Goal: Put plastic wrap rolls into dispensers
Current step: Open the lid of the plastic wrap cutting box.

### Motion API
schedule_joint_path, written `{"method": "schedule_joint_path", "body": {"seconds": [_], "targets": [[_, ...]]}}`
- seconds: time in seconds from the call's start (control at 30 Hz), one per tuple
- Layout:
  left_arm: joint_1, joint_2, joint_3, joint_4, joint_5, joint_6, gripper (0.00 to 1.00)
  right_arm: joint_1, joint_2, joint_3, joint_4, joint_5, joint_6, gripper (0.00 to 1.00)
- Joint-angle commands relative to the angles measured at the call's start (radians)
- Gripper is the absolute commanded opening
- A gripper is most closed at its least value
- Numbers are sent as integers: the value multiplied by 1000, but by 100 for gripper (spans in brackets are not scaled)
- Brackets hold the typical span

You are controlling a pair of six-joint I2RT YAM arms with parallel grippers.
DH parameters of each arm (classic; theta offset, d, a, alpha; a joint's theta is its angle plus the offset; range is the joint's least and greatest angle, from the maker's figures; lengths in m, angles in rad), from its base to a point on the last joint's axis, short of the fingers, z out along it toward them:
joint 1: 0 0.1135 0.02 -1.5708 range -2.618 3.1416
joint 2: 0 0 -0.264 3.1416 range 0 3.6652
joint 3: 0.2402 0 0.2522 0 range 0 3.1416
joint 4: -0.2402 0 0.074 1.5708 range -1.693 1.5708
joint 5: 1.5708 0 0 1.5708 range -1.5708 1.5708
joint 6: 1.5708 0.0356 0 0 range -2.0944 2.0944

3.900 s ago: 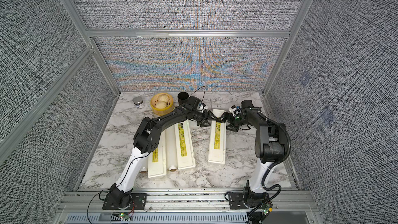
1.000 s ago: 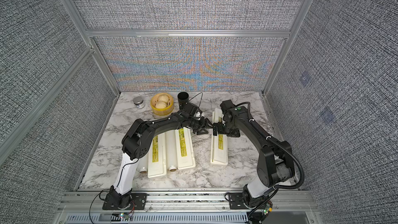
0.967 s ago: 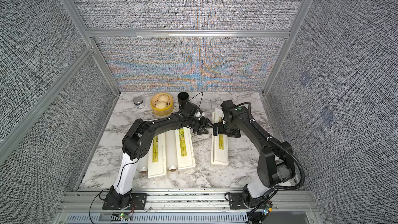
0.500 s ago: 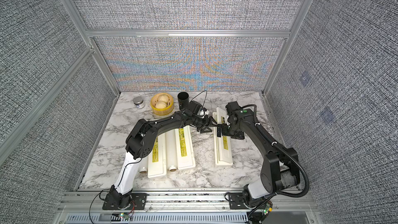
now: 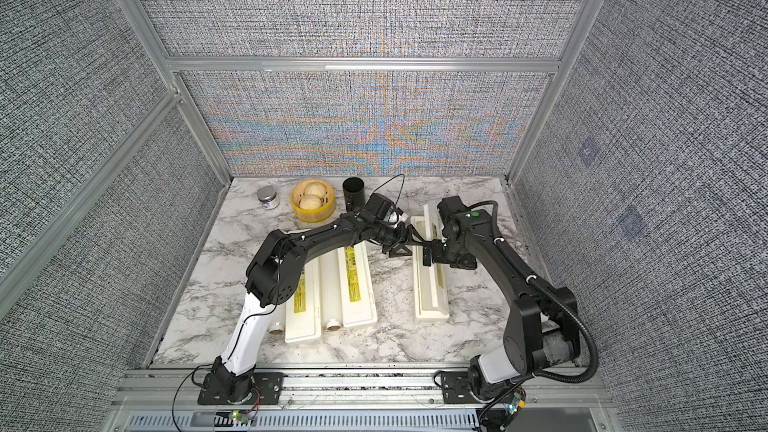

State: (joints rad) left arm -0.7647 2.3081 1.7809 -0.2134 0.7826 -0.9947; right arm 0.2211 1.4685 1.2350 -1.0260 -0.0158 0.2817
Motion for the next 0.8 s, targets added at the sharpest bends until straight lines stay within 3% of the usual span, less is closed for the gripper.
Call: {"method": "schedule_joint_path", "body": {"seconds": [0.0,0.13,0.43,0.57,0.77], "targets": [[4,-19,-28,21,10,9,72,-57,-46,3,-53,0,-33,99],[12,-40,-59,53,10,-4,72,-125,-79,-11,-78,-7,-62,99],[31,-124,-58,-28,-44,64,72,-129,-136,-23,-16,-149,-32,98],[50,-183,-67,-95,-79,115,72,-106,-127,-50,28,-197,-24,98],[99,-314,-165,-178,-135,188,72,4,-107,-65,81,-154,25,97]]}}
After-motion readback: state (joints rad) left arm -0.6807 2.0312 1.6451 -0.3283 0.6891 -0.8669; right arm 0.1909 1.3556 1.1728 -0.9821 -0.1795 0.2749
